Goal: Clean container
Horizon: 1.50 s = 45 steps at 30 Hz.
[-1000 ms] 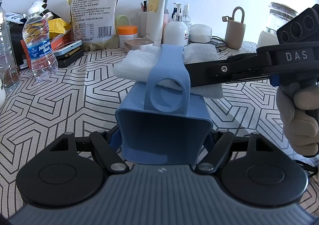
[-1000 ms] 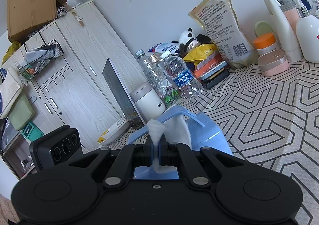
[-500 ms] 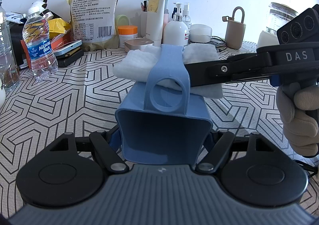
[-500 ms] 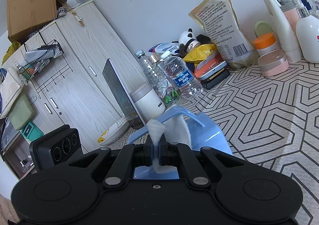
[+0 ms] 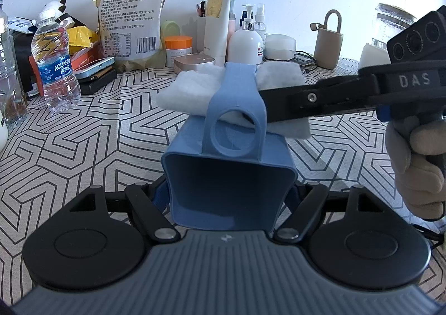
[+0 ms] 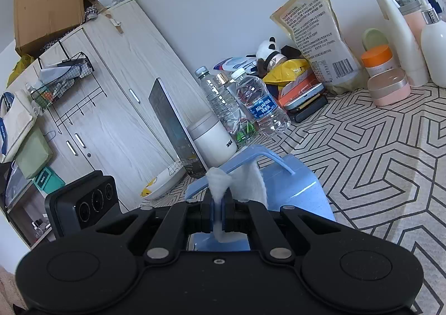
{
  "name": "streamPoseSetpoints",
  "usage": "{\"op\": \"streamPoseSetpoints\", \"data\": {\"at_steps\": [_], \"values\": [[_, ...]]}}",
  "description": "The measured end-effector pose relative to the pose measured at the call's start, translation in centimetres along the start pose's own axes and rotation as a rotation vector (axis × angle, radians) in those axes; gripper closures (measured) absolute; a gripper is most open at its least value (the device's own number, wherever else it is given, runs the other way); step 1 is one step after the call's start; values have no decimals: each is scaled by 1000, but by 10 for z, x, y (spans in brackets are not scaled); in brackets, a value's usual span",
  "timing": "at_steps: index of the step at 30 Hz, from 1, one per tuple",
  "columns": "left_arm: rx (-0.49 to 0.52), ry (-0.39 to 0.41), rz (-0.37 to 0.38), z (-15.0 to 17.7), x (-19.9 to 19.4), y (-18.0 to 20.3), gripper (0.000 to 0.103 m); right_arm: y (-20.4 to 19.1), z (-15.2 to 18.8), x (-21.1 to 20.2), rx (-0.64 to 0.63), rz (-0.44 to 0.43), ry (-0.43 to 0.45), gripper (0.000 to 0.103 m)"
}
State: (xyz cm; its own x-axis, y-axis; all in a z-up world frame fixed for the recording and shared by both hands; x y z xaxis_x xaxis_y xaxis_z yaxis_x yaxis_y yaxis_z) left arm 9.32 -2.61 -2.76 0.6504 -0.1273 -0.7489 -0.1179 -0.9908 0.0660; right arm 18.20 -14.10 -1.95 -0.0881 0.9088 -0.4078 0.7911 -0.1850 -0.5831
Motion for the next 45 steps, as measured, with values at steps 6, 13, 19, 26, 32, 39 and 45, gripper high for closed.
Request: {"op": "streamPoseSetpoints", "data": {"at_steps": [6,13,19,26,32,39,45], "values": [[1,2,1,0,-1,0,27,8,-3,0,-3,0,-1,99],[-2,-2,0,0,0,-1,27,19,-7,-1,-4,-1,-3,99],[0,-2,-1,-1,1,-1,27,29,-11,-1,-6,-2,-4,99],[1,-1,-1,-1,2,-1,27,40,-15,-1,-8,-3,-6,99],[0,-1,0,0,1,-1,27,-10,2,0,-8,27,7,99],[-1,0,-2,-1,2,-2,27,-20,5,7,-39,-45,-36,99],[1,2,-2,0,1,1,27,-17,4,5,-33,-30,-27,99]]}}
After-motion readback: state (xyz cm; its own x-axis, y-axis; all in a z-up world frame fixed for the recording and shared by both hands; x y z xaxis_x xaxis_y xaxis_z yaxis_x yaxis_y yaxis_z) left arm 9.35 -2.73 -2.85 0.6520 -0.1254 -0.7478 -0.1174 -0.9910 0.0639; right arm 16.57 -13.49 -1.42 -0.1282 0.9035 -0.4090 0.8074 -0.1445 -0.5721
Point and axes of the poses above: each gripper's, at about its wrist camera, not at the fingertips, and x roughly the way its jaws point, y to its right, z to its underside, the point moved 6 cm from there along x, roughly the way its jaws point, and after that the axes turned 15 degrees about -y, right-handed, at the moved point
